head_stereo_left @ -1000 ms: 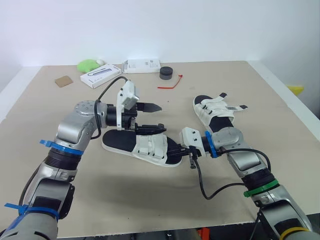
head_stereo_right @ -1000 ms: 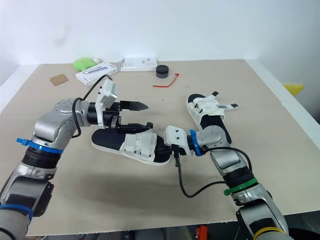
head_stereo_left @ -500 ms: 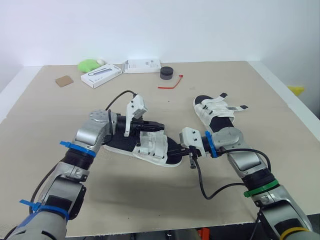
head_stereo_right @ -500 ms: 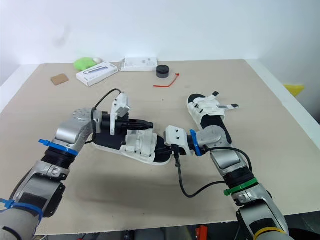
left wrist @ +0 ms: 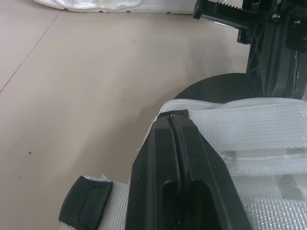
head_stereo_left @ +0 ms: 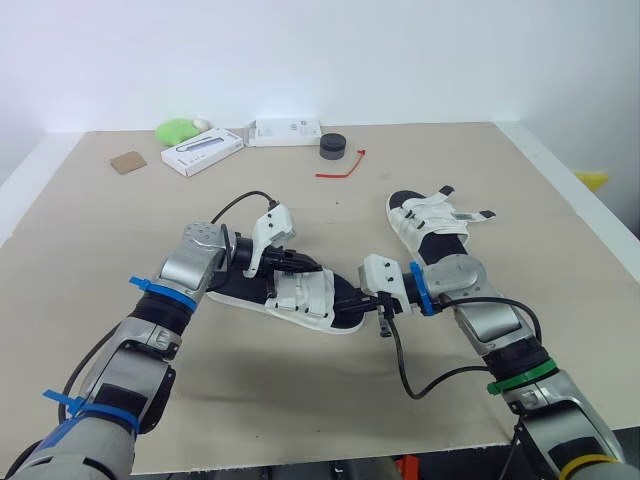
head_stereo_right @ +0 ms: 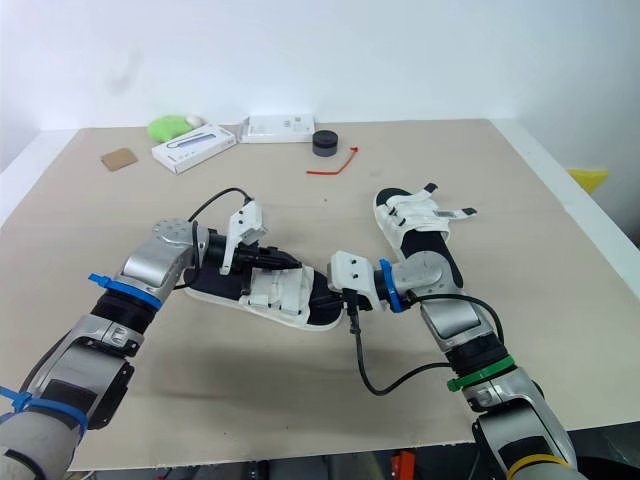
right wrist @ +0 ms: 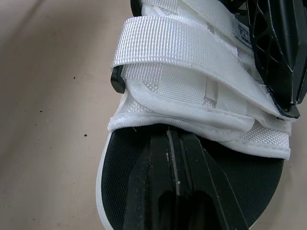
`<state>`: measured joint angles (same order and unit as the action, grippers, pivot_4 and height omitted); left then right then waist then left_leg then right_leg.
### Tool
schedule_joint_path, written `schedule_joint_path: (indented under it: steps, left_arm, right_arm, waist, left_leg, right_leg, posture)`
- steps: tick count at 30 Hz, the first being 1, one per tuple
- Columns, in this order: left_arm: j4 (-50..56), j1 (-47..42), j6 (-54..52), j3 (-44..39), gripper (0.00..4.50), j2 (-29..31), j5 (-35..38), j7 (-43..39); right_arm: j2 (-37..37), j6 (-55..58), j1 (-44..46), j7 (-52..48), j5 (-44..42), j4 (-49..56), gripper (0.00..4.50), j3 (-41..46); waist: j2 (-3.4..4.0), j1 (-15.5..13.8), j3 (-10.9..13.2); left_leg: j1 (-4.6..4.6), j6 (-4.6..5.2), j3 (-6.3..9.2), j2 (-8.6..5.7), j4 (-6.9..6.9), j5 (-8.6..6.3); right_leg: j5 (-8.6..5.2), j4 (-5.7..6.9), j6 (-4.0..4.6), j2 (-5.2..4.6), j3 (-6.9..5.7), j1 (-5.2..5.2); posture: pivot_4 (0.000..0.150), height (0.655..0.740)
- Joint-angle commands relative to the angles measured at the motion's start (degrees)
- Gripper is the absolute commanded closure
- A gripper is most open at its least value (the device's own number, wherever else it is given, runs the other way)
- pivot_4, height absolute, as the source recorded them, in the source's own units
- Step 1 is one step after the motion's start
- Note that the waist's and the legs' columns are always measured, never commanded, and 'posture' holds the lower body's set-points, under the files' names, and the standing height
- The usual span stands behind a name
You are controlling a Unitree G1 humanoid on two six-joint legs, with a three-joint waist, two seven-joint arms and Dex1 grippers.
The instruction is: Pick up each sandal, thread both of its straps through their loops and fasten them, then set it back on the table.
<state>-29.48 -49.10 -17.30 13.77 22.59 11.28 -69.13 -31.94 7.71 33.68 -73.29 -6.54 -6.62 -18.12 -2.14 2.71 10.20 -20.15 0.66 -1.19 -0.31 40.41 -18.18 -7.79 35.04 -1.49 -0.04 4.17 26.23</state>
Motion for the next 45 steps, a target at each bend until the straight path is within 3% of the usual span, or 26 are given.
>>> schedule_joint_path:
  steps: [1,5,7,12,14,16,19,22,27,45]
  left_arm:
    - [1.75,-3.98,-3.08,-5.90,4.44,0.96,3.00,2.54]
    - [8.19,-4.10,-11.35,-10.88,4.44,4.45,8.55,1.25]
    - [15.07,-0.85,-17.80,-13.02,3.93,8.15,12.75,-0.41]
    - [29.46,11.24,-22.29,-13.97,1.94,15.64,15.99,-1.43]
    - [32.36,14.66,-21.93,-14.65,0.88,17.39,16.17,-0.94]
    - [33.54,17.49,-19.90,-14.98,0.16,18.82,15.27,-0.82]
    - [36.29,22.45,-17.92,-14.74,0.16,21.35,15.11,-1.91]
    - [42.80,26.00,-21.40,-15.02,0.16,22.27,19.61,-2.71]
    - [45.42,29.86,-20.67,-12.31,0.16,23.32,19.09,-2.85]
    - [37.12,24.75,-14.40,-6.57,0.16,15.36,15.49,0.34]
  right_arm:
    - [0.15,0.27,-0.06,0.03,0.12,0.79,4.50,-0.43]
    - [0.00,0.40,-0.45,-0.01,0.03,1.27,4.50,-0.38]
    - [-0.12,0.34,-0.64,0.01,0.04,1.29,4.50,-0.29]
    - [-0.29,0.23,-0.94,-0.19,0.02,1.35,4.50,-0.24]
    - [-0.25,0.04,-0.83,-0.33,0.06,1.07,4.50,-0.31]
    - [-0.08,-0.16,-0.63,-0.53,0.07,0.78,4.50,-0.43]
    - [0.25,-0.63,-0.28,-0.79,0.19,0.32,4.50,-0.70]
    - [0.37,-0.77,-0.15,-0.87,0.16,0.15,4.50,-0.72]
    - [0.41,-1.10,-0.39,-0.95,0.22,0.12,4.50,-0.76]
    - [0.12,-1.29,-0.03,-0.90,0.33,-0.48,4.50,-0.34]
  waist:
    - [0.00,0.02,0.00]
    - [0.00,0.10,0.00]
    - [0.00,0.16,0.00]
    - [0.03,0.14,-0.01]
    - [0.00,0.01,0.00]
    - [-0.06,-0.06,0.00]
    - [-0.05,-0.03,0.00]
    - [-0.05,0.02,0.00]
    - [-0.05,0.00,0.00]
    - [-0.05,-0.01,0.00]
  left_leg:
    - [0.00,0.00,0.00,0.00,0.00,0.00]
    - [-0.01,0.00,0.02,0.06,0.00,-0.01]
    - [0.00,0.03,0.02,0.08,-0.01,-0.03]
    - [0.02,0.07,0.04,0.21,-0.03,-0.11]
    - [0.00,0.07,0.04,0.17,-0.02,-0.11]
    - [-0.02,0.04,0.04,0.14,0.00,-0.09]
    - [0.03,0.01,0.03,0.12,0.00,-0.07]
    - [0.01,0.02,0.03,0.17,-0.01,-0.08]
    - [0.01,0.02,0.05,0.15,-0.01,-0.09]
    - [0.03,0.02,0.02,0.10,-0.01,-0.09]
  right_leg:
    - [0.00,0.00,0.00,0.00,0.00,0.01]
    - [0.00,0.00,0.00,0.05,-0.01,0.06]
    - [-0.01,0.01,0.01,0.07,0.01,0.09]
    - [-0.09,0.06,0.03,0.04,0.01,0.13]
    - [-0.08,0.05,0.02,-0.05,-0.03,0.12]
    - [-0.07,0.04,0.00,-0.08,-0.05,0.11]
    - [-0.08,0.04,0.02,-0.08,-0.06,0.09]
    - [-0.12,0.04,0.07,-0.04,-0.07,0.12]
    - [-0.14,0.04,0.08,-0.05,-0.10,0.11]
    - [-0.12,0.04,0.09,-0.03,-0.08,0.08]
  posture:
    - [0.150,0.7400]
    - [0.150,0.7400]
    - [0.150,0.7400]
    - [0.150,0.7400]
    - [0.150,0.7400]
    - [0.150,0.7400]
    - [0.150,0.7400]
    - [0.150,0.7400]
    - [0.150,0.7400]
    - [0.150,0.7400]
